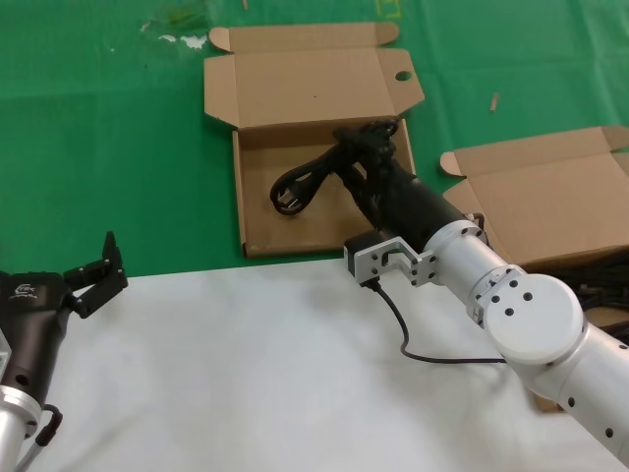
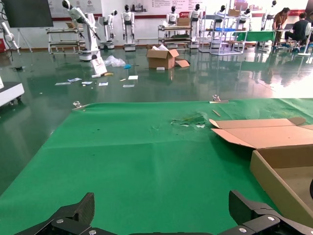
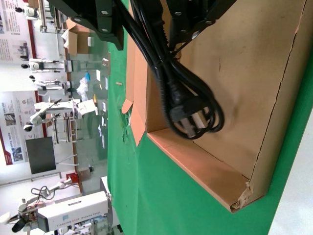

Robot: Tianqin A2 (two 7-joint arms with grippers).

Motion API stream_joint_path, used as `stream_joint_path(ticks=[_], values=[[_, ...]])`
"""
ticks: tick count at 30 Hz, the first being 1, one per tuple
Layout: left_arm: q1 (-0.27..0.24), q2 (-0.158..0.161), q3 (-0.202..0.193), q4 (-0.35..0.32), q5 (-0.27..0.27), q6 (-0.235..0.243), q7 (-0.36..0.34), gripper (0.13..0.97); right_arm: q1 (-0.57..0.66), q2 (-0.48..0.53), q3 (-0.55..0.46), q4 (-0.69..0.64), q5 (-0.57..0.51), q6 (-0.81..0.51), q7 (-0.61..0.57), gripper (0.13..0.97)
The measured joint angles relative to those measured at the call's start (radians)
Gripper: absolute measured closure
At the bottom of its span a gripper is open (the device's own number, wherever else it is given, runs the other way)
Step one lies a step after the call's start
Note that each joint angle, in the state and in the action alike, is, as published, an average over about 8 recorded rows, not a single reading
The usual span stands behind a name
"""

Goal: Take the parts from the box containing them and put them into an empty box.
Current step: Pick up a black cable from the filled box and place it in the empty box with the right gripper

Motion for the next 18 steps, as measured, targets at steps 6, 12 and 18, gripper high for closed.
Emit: stream_joint_path(ticks=[6, 12, 18], values=[[0.000, 0.000, 0.000, 0.000, 0.000, 0.000, 0.000, 0.132, 0.000, 0.000, 0.000, 0.000, 0.000, 0.000, 0.000, 0.744], [0.000, 0.000, 0.000, 0.000, 0.000, 0.000, 0.000, 0.132, 0.000, 0.000, 0.000, 0.000, 0.000, 0.000, 0.000, 0.631], [0.000, 0.000, 0.000, 0.000, 0.000, 0.000, 0.000, 0.132, 0.000, 0.000, 0.000, 0.000, 0.000, 0.000, 0.000, 0.510]])
